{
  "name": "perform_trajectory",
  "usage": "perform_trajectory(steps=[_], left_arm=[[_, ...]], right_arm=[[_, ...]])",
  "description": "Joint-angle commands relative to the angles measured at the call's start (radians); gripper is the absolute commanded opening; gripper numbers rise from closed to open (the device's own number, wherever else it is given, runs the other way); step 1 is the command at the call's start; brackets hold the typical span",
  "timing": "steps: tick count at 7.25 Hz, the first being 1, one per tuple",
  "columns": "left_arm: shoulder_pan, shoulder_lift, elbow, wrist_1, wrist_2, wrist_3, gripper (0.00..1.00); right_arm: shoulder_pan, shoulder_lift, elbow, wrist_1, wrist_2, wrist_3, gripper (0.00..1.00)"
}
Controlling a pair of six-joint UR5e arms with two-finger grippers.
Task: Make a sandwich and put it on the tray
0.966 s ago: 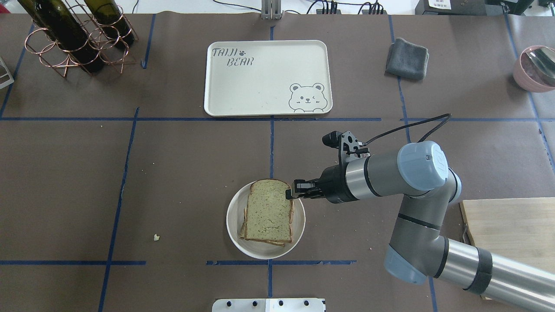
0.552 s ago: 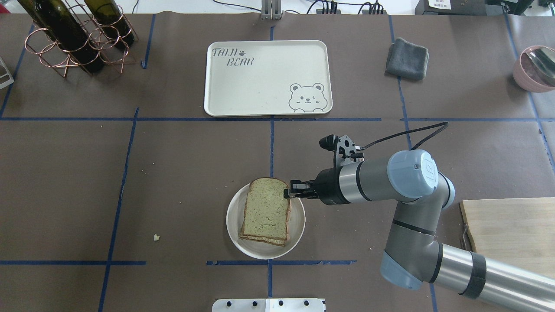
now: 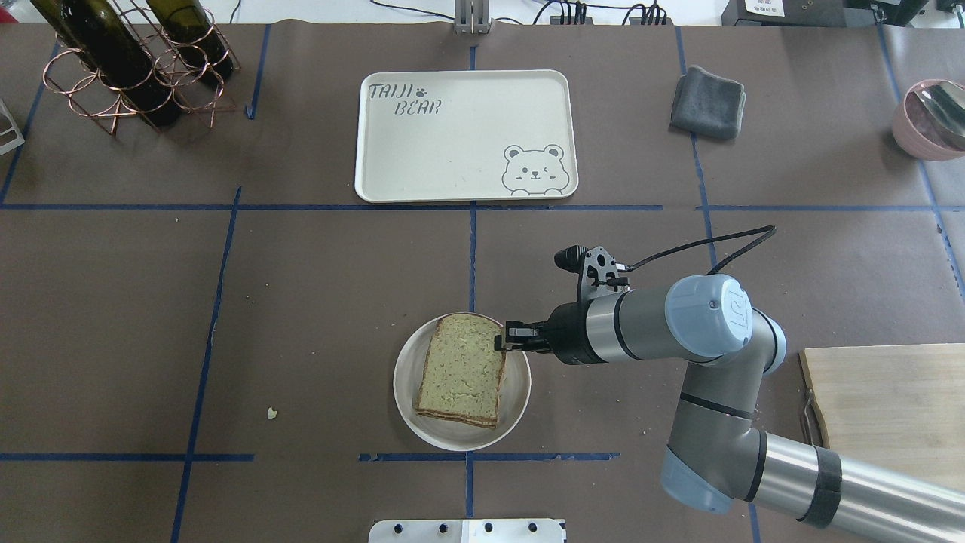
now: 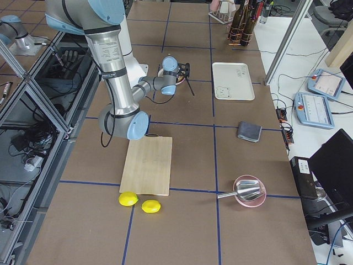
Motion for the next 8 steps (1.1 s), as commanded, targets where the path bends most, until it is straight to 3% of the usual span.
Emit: perform_trajectory(steps=[1, 4, 6, 8], left_arm=[[0.0, 0.0, 0.0, 0.001, 0.0, 0.0, 1.0], [0.0, 0.0, 0.001, 0.001, 0.0, 0.0, 1.0], [0.0, -0.023, -0.004, -0.001, 0.008, 0.0, 1.0], [0.006, -0.078, -0.017, -0.015, -0.003, -0.008, 1.0]], right_arm=[[0.033, -0.001, 0.015, -0.068, 0.02, -0.003, 1.0], [0.232, -0.011, 0.047, -0.283, 0.203, -0.054, 1.0], [0.344, -0.091, 0.055, -0.367, 0.267, -0.318, 1.0], [0.534, -0.257, 0.078, -0.409, 0.413, -0.654, 1.0]])
